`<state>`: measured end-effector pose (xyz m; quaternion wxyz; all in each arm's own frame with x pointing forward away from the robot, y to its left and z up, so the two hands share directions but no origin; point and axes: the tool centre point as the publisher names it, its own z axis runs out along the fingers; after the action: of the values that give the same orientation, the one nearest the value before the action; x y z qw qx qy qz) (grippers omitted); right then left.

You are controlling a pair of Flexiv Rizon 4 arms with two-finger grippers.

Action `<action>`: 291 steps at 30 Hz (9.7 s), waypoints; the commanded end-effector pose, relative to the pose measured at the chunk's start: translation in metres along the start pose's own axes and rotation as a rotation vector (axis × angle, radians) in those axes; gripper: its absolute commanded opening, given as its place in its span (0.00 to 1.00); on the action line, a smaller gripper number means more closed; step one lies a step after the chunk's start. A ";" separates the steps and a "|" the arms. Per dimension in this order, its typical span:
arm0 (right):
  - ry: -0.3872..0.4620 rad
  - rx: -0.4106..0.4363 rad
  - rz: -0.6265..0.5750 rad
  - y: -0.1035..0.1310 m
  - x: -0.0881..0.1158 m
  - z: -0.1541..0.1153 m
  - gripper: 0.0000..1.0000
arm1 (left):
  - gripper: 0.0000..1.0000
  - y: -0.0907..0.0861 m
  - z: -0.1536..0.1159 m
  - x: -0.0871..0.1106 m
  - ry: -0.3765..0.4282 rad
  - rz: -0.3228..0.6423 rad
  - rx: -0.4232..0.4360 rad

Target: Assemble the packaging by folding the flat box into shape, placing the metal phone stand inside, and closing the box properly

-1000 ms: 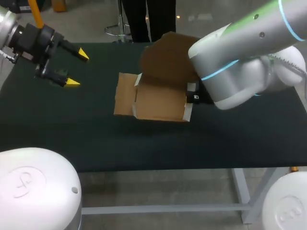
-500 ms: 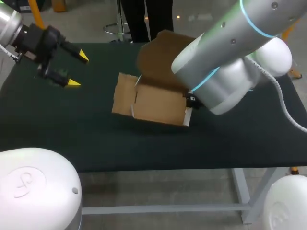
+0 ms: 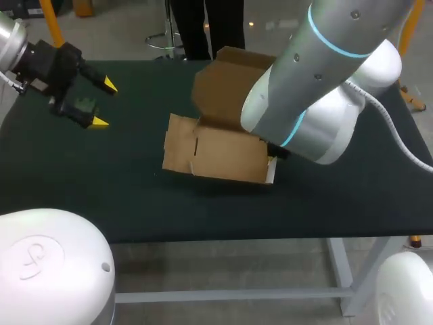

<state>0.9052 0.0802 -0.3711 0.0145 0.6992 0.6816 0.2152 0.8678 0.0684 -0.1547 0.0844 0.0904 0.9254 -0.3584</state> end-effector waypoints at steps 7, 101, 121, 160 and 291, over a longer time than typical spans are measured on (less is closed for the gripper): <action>-0.120 0.243 0.021 0.007 0.005 0.001 0.00 | 1.00 -0.001 -0.001 0.002 -0.002 -0.001 -0.005; -0.210 0.601 0.011 -0.030 0.000 0.036 0.05 | 1.00 0.035 0.054 0.021 0.151 -0.053 -0.091; -0.234 0.493 0.040 -0.027 0.000 0.041 0.13 | 1.00 0.035 0.054 0.021 0.151 -0.053 -0.091; -0.268 0.327 0.052 -0.029 0.004 0.044 0.00 | 1.00 0.035 0.054 0.021 0.151 -0.053 -0.091; -0.259 0.264 -0.013 -0.033 0.005 0.043 0.00 | 1.00 0.030 0.089 0.039 -0.164 -1.495 0.009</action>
<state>0.8869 0.0993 -0.4187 0.0125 0.7129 0.7003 0.0335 0.8527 0.0365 -0.2414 -0.0732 -0.2365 0.9086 -0.3364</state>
